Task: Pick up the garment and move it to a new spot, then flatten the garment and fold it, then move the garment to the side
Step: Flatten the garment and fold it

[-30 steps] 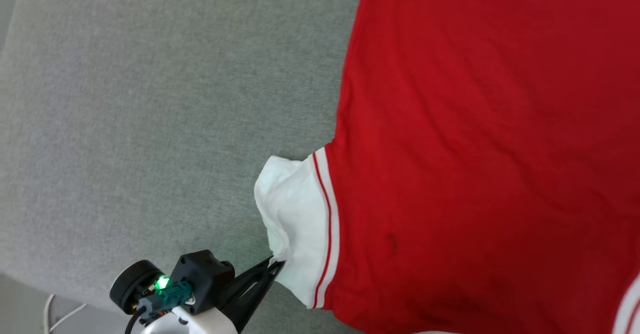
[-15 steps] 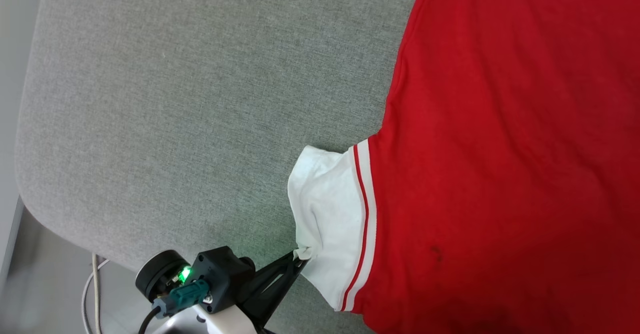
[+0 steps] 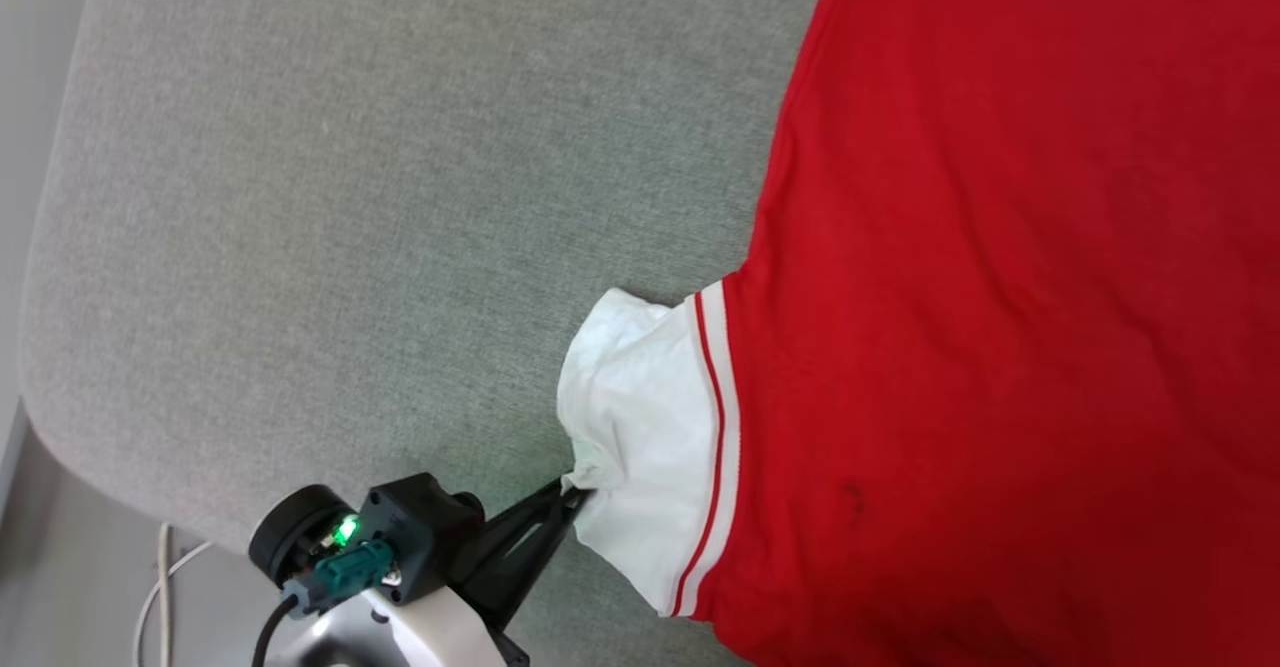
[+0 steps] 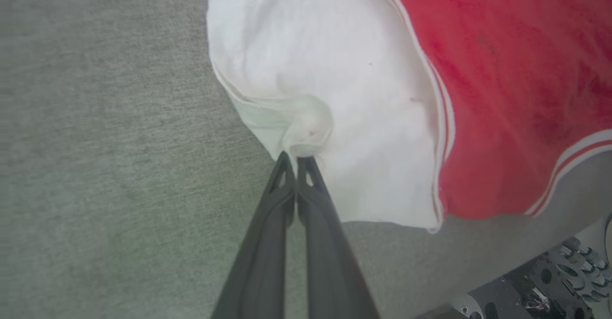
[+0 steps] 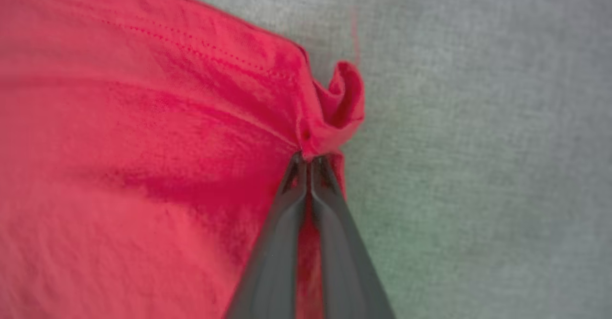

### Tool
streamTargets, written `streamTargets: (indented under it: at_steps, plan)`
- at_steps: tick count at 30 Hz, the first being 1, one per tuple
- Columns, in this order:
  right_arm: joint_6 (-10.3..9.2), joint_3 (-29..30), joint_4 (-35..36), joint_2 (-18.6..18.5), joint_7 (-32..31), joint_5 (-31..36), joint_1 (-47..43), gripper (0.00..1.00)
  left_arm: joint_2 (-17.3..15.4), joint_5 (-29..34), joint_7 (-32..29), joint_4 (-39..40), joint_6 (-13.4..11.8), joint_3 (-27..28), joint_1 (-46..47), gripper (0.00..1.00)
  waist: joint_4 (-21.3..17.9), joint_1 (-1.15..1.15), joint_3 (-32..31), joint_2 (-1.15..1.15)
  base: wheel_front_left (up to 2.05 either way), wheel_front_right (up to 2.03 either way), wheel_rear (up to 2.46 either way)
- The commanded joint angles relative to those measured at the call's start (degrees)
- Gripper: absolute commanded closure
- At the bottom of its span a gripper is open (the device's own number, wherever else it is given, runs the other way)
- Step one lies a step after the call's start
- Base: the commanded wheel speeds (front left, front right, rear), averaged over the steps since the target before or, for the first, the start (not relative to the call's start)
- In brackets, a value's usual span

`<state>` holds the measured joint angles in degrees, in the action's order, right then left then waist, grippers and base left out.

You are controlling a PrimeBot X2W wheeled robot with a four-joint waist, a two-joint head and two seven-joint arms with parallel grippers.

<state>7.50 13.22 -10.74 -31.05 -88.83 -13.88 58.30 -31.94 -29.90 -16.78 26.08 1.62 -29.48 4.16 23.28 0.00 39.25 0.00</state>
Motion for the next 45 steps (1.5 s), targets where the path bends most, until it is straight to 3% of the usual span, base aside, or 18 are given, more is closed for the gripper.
streamTargets:
  at_steps: [1,16,26,37,45]
  plan:
    - [-0.02,0.1,-1.6,0.5,-0.8,0.1,-3.9,1.00,-0.3,0.0,0.1,-0.1,-0.3,0.3,-0.1,1.00,-2.0,0.00,-2.2,0.00,0.00,0.00,0.00]
    - [-0.02,-1.0,1.9,3.1,4.2,-8.1,-23.4,1.00,-1.8,-3.1,-1.6,-2.6,-2.9,2.7,-3.4,1.00,-13.0,0.00,-16.0,0.00,0.00,0.00,0.00]
    - [-0.02,0.0,6.7,5.3,9.6,-15.9,-39.0,1.00,-2.4,-4.5,1.0,-6.5,-4.2,4.5,-6.7,1.00,-19.1,0.00,-24.1,0.00,0.00,0.00,0.00]
    - [-0.02,0.8,14.7,8.9,15.1,-20.7,-55.3,1.00,-0.9,-6.5,5.0,-9.5,-5.6,6.3,-9.8,1.00,-23.6,0.00,-29.4,0.00,0.00,0.00,0.00]
    - [-0.02,1.0,15.7,11.4,17.2,-20.9,-62.7,1.00,0.3,-6.1,7.2,-10.3,-6.4,6.7,-9.0,1.00,-24.4,0.00,-30.1,0.00,0.00,0.00,0.00]
